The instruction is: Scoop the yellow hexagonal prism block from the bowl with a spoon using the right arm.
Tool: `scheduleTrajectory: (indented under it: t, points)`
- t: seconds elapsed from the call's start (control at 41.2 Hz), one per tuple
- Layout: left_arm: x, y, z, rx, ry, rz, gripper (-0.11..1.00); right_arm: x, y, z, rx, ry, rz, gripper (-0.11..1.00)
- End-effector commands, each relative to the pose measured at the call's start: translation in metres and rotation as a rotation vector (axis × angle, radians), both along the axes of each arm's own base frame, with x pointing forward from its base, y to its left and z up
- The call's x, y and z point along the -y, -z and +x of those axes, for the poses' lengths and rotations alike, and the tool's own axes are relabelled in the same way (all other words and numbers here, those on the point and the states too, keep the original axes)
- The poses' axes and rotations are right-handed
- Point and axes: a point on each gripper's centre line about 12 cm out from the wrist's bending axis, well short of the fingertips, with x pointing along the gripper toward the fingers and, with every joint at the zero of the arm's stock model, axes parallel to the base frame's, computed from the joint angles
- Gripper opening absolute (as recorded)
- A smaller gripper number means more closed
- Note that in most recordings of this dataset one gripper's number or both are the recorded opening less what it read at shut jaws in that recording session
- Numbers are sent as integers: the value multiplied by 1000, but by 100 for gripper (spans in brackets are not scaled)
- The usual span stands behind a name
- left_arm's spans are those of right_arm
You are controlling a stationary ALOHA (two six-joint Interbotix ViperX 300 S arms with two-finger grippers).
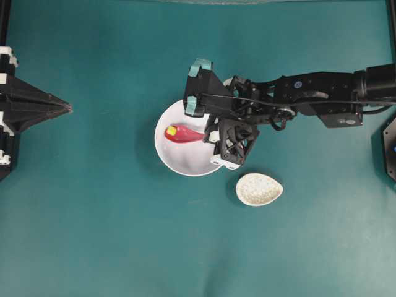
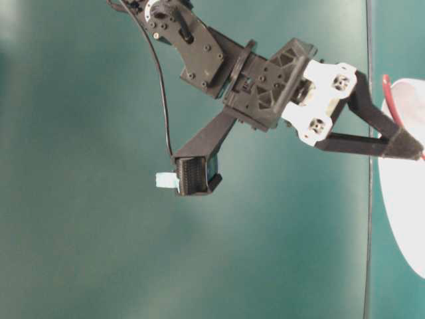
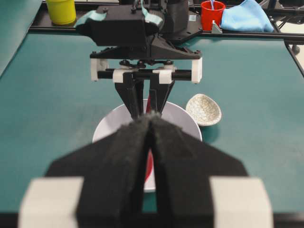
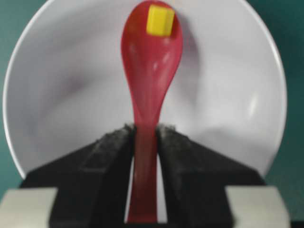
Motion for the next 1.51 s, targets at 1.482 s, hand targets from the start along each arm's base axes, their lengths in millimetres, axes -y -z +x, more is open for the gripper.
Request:
scheduleTrajectory:
  t: [1.482]
  points:
    - [-1,-12,2,34,-3,1,1,-7,-32,-49,122,2,-20,24]
